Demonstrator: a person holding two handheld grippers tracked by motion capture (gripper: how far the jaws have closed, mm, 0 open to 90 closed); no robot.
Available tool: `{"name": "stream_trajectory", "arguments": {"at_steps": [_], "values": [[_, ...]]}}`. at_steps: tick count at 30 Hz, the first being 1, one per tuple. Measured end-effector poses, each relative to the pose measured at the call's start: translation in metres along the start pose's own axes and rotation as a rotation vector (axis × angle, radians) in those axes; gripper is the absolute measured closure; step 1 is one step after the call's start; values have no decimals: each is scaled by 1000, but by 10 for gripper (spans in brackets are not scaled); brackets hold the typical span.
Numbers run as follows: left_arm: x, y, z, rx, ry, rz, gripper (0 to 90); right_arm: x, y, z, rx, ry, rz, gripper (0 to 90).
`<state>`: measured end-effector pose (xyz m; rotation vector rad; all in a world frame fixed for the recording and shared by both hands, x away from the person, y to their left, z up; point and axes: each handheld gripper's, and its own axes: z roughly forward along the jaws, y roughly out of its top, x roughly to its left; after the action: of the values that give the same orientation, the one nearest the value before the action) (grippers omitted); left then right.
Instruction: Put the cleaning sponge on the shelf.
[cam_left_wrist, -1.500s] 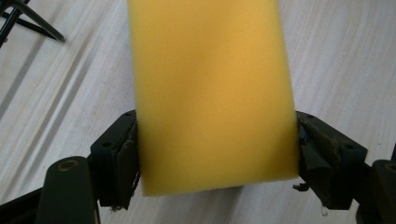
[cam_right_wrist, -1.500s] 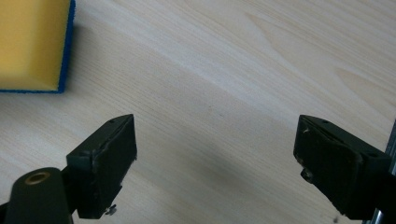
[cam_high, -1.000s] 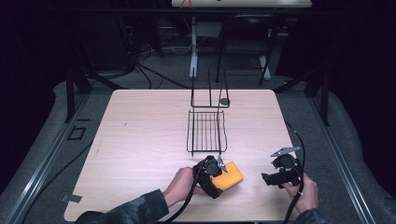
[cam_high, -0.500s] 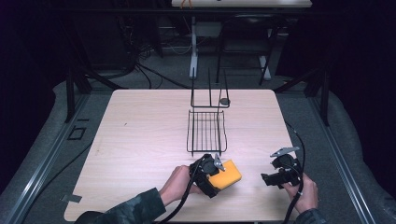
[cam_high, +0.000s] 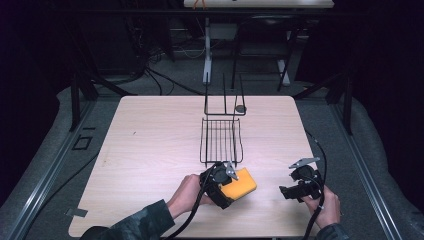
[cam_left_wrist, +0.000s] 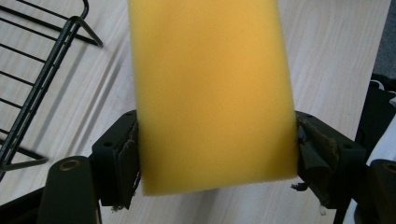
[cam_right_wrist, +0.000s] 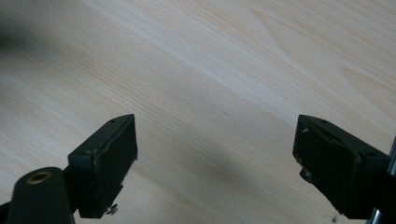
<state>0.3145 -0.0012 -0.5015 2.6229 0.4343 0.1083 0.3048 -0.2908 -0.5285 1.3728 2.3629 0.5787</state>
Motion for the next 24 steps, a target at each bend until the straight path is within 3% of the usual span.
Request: {"name": "stream_trajectory", "arguments": {"at_steps": [24], "values": [[20,-3,-23,-40,41,-37,251,2,0,-1,5,0,-6,134]]}}
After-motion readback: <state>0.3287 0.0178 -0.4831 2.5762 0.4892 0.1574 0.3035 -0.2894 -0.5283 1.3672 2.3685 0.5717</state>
